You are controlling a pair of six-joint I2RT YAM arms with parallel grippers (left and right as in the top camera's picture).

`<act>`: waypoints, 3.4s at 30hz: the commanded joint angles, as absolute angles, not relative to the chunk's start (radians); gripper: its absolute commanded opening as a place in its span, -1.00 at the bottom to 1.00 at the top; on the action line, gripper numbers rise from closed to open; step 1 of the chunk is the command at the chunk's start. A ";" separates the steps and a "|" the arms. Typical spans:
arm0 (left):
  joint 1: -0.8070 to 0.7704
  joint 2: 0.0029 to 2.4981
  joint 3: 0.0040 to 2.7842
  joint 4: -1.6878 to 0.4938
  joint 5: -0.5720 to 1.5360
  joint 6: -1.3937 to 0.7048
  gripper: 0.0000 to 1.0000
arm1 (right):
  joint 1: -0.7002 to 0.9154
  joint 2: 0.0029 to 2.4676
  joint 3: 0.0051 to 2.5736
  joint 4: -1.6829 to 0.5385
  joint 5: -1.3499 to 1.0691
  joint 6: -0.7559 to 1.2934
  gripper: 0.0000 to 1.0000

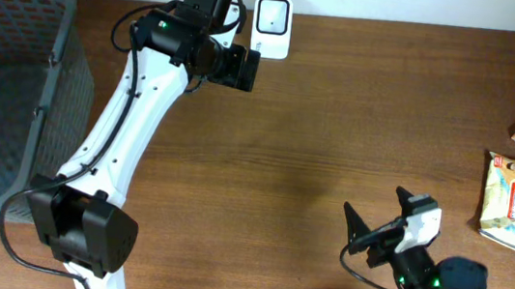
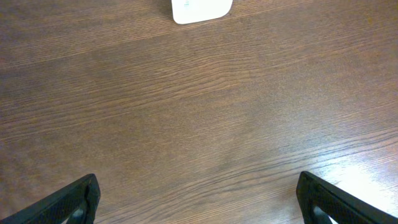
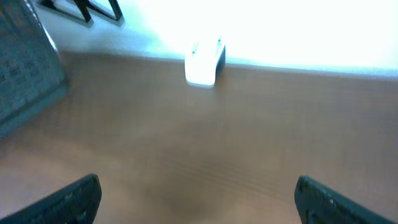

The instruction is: Scan the item barcode

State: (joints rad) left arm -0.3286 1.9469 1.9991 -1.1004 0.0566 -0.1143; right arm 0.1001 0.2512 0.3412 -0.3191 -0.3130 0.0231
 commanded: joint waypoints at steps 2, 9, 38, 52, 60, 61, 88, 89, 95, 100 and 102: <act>-0.327 1.951 2.000 -1.102 0.064 -0.120 0.98 | 0.105 0.110 0.180 -0.119 -0.316 -0.023 0.97; -0.327 1.951 2.000 -1.102 0.064 -0.120 0.98 | 0.105 0.009 0.032 0.126 -0.230 -0.030 0.97; -0.327 1.951 2.000 -1.102 0.064 -0.120 0.98 | 0.104 0.003 0.006 -0.084 0.028 -0.062 0.97; -0.327 1.951 2.000 -1.102 0.064 -0.119 0.98 | 0.104 0.003 0.006 -0.086 0.033 0.009 0.97; -0.327 1.951 2.000 -1.102 0.064 -0.120 0.98 | 0.096 0.003 0.006 -0.083 0.030 0.008 0.97; -0.327 1.951 2.000 -1.102 0.064 -0.119 0.98 | 0.096 0.003 0.006 -0.082 0.030 0.008 0.97; -0.329 1.836 1.864 -1.095 0.064 -0.115 0.98 | 0.096 0.003 0.006 -0.082 0.030 0.008 0.97; -0.329 1.804 1.804 -1.080 0.064 -0.112 0.98 | 0.096 0.003 0.006 -0.082 0.030 0.008 0.97; -0.333 1.423 1.205 -0.743 0.064 -0.002 0.98 | 0.096 0.003 0.006 -0.082 0.030 0.008 0.97; -0.320 1.117 0.825 -0.475 0.064 0.016 0.98 | 0.096 0.003 0.006 -0.082 0.030 0.008 0.97; -0.319 0.954 0.653 -0.333 0.063 0.017 0.98 | 0.096 0.003 0.006 -0.082 0.030 0.008 0.97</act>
